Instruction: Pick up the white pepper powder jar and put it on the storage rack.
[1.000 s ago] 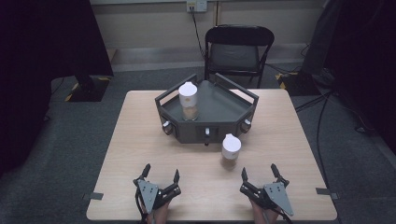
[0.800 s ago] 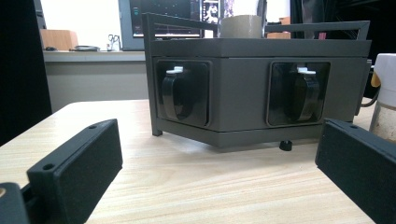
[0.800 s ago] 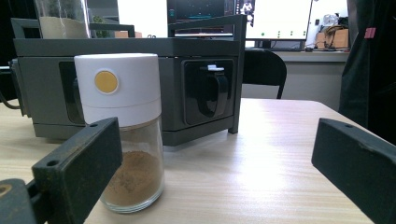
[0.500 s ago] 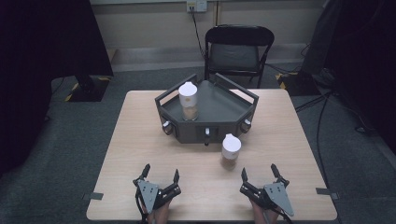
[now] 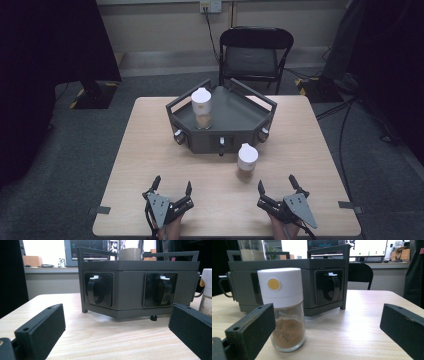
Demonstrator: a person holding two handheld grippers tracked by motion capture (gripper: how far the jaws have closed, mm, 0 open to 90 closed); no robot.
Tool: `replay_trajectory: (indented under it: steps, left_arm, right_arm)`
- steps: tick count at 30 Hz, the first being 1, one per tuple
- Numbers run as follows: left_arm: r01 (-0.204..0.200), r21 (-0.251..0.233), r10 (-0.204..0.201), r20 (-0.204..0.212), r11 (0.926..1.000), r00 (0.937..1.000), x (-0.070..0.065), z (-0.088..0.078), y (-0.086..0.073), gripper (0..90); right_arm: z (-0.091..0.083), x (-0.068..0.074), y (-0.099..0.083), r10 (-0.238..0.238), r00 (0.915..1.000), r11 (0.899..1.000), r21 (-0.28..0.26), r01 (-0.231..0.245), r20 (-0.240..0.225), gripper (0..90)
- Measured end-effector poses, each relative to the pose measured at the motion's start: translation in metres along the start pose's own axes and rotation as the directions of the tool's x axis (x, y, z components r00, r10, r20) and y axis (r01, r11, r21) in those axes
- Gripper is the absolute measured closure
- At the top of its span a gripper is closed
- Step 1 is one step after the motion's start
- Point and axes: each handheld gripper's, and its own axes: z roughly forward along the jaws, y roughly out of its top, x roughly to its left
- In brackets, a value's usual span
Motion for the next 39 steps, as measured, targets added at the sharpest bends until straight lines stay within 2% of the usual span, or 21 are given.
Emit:
replay_trajectory:
  steps: [5, 17, 27, 33, 36, 39]
  left_arm:
    - [-0.001, 0.0, 0.001, -0.007, 1.0, 1.0, -0.001, 0.0, 0.0, 0.0]
    - [-0.001, 0.001, 0.001, -0.007, 1.0, 1.0, -0.001, 0.0, 0.0, 0.0]
    - [-0.001, 0.001, 0.001, -0.009, 1.0, 1.0, -0.002, 0.0, 0.0, 0.0]
    - [-0.001, 0.0, 0.001, -0.012, 1.0, 0.9999, -0.002, 0.0, 0.0, 0.0]
    - [-0.001, 0.0, 0.001, -0.013, 1.0, 0.9999, -0.002, 0.0, 0.0, 0.0]
    - [-0.001, 0.001, 0.001, -0.013, 1.0, 0.9999, -0.002, 0.0, 0.0, 0.0]
  right_arm:
    - [-0.003, -0.001, 0.005, 0.02, 0.9997, 1.0, 0.002, -0.02, -0.013, 0.0]
    - [-0.001, 0.003, 0.023, 0.012, 0.9992, 0.999, -0.048, -0.014, -0.039, 0.0]
    - [0.012, 0.011, 0.036, -0.016, 0.9973, 0.997, -0.079, 0.011, -0.071, 0.0]
    - [0.022, 0.015, 0.039, -0.019, 0.9953, 0.997, -0.07, 0.013, -0.094, 0.0]
    - [0.03, 0.017, 0.042, 0.005, 0.9942, 0.998, -0.058, -0.011, -0.108, 0.0]
    - [0.037, 0.021, 0.044, -0.003, 0.9939, 0.999, -0.048, -0.003, -0.11, 0.0]
